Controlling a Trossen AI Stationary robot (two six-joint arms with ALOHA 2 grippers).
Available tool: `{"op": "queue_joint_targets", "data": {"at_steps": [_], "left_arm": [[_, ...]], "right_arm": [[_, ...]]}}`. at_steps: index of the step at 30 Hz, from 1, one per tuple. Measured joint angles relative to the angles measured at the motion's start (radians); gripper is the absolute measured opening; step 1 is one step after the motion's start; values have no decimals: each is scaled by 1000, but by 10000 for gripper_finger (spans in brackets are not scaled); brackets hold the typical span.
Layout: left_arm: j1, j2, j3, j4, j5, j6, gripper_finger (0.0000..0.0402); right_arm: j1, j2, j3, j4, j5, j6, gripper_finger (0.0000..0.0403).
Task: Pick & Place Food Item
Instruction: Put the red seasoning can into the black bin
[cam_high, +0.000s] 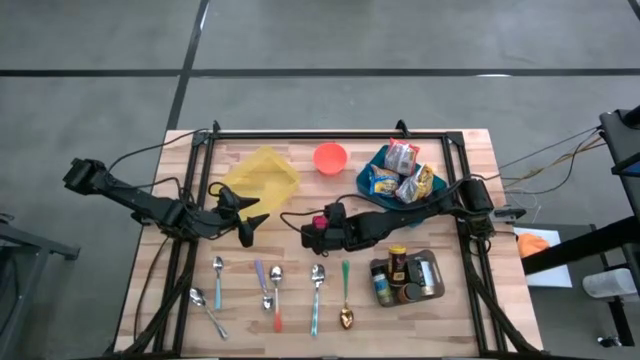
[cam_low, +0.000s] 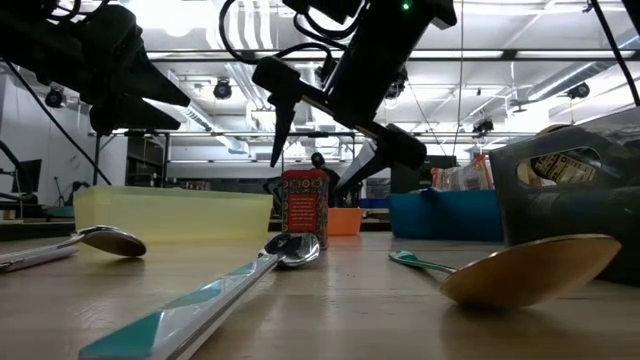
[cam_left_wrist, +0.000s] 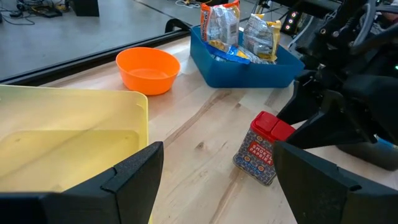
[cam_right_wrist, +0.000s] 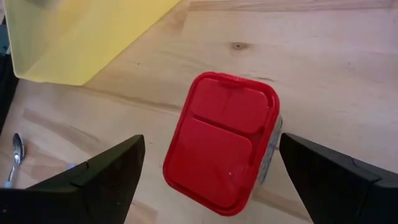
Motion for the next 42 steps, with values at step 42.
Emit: {"op": "queue_joint_targets", "data": {"at_steps": [42], "left_arm": [[0,0,0,-2,0,3,300]], "right_arm": [[-9,16,364,-418,-72,-250,368]]}}
